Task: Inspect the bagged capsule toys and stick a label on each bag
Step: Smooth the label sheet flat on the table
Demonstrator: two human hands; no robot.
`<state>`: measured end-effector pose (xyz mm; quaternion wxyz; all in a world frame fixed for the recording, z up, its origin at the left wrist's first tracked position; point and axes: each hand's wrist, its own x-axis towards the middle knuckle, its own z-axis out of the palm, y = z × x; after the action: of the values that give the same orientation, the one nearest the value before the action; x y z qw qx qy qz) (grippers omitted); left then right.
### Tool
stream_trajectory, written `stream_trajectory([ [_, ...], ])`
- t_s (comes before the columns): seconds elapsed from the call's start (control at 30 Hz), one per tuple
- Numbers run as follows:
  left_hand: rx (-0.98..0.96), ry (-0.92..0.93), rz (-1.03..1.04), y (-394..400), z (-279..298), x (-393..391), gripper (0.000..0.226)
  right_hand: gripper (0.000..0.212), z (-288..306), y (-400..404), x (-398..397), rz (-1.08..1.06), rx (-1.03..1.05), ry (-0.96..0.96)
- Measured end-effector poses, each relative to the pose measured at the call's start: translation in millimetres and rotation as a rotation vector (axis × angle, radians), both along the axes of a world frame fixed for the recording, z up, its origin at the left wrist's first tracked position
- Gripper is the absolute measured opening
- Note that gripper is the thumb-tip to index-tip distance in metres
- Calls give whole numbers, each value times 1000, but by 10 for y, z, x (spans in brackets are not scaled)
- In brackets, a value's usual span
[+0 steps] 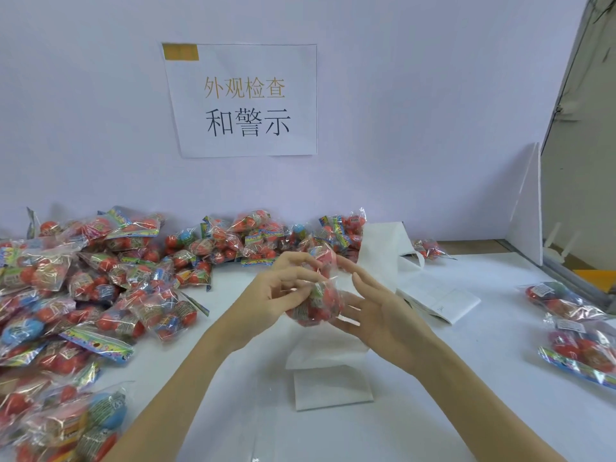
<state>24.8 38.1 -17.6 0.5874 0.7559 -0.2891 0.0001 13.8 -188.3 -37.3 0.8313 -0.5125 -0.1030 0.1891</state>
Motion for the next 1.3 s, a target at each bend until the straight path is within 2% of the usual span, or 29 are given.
stream_trajectory([
  [0.13, 162, -85, -21, 7, 78, -58, 33, 38, -23, 23, 39, -43, 76, 101],
  [0.3, 269, -104, -54, 11, 81, -50, 27, 45, -95, 68, 74, -186, 69, 134],
  [0.53, 96, 141, 46, 185, 92, 52, 27, 55, -111, 194, 51, -261, 103, 106],
  [0.6, 71, 198, 24, 185, 93, 55, 15, 56, -109, 214, 41, -280, 133, 107],
  [0.63, 61, 227, 4, 188, 94, 60, 10, 54, -118, 224, 39, -287, 145, 110],
  [0.7, 55, 252, -35, 203, 74, 86, 23, 47, -136, 255, 31, -283, 162, 117],
  [0.77, 61, 242, -64, 218, 73, 92, 21, 35, -158, 261, 51, -313, 249, 130],
  [0.87, -57, 227, -18, 280, 110, 103, 19, 20, -133, 122, 131, -414, 389, 121],
  [1.0, -235, 268, 180, 366, 104, 177, 21, 44, -128, -31, 167, -329, 131, 48],
  [1.07, -205, 281, 233, 343, 69, 187, 25, 44, -123, 18, 129, -273, -43, 8],
  [1.17, -43, 279, 241, 265, 32, 159, 23, 50, -120, 98, 59, -272, -399, -162],
  [1.23, 60, 333, 213, 186, 4, 138, 53, 54, -115, 131, 24, -232, -501, -201],
  [1.3, 96, 405, 193, 105, -24, 120, 74, 50, -104, 154, -11, -174, -542, -246],
])
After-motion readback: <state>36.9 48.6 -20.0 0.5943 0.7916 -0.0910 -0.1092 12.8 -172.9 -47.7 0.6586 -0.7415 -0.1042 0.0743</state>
